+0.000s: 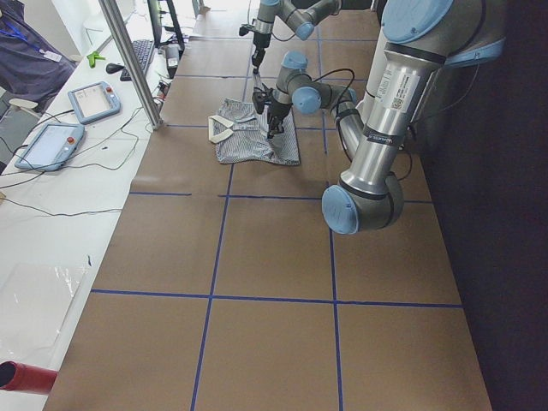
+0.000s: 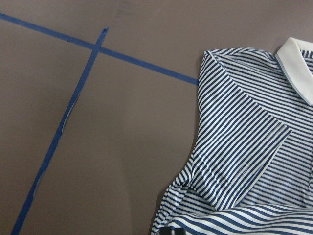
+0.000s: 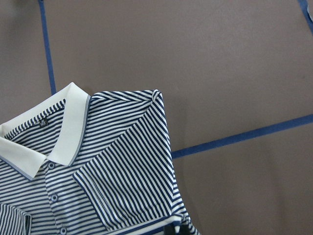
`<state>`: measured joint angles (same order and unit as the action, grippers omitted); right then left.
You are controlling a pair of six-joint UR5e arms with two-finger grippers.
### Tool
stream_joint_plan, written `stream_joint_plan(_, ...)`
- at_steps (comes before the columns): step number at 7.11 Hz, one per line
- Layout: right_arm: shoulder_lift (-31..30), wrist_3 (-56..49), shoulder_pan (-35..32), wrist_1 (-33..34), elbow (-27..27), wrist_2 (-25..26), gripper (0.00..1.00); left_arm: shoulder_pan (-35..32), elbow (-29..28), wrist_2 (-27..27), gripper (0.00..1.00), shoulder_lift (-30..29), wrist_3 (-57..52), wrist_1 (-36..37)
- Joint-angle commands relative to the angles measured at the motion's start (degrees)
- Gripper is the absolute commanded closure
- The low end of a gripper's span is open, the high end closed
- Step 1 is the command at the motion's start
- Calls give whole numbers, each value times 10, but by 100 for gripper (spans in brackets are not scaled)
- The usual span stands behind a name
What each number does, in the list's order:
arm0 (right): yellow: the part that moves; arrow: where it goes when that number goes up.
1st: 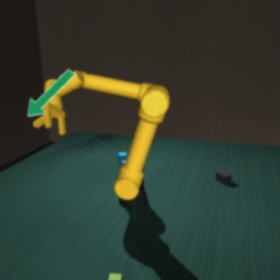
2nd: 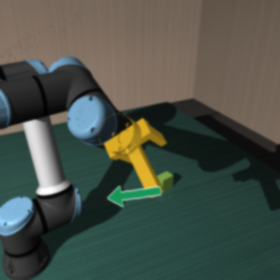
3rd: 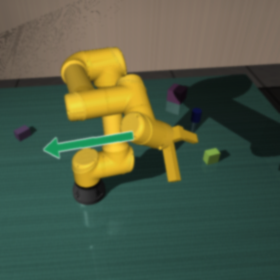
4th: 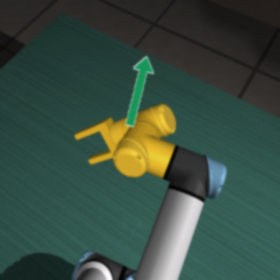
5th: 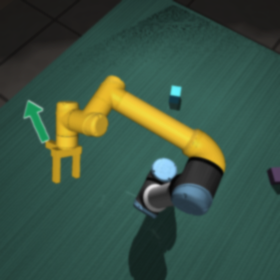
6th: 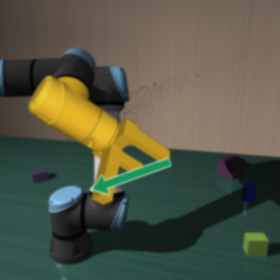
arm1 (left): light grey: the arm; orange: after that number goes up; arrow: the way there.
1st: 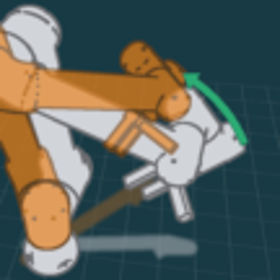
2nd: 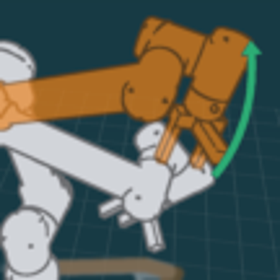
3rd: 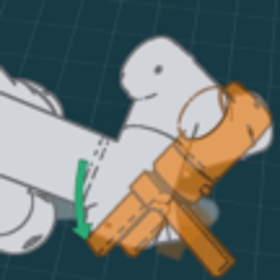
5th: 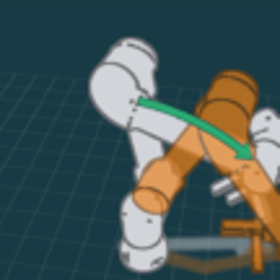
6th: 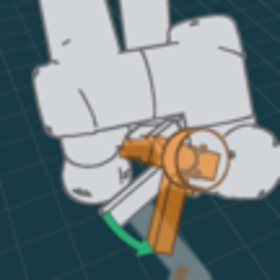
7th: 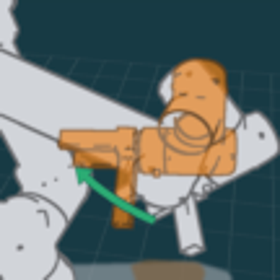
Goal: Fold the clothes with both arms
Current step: 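Lift the hem with both grippers and fold it toward the collar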
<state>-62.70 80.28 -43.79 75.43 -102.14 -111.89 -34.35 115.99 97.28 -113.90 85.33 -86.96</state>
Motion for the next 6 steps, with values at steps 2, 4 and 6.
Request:
stream_joint_plan(2,35,0,-15,-124,136,1,100,-39,-129,0,100,-38,-16,-100)
stream_joint_plan(4,71,0,-24,-145,201,2,100,-60,-199,0,100,-40,-16,-167)
stream_joint_plan(6,73,0,-31,-146,209,2,100,-72,-240,-1,100,-45,-16,-200)
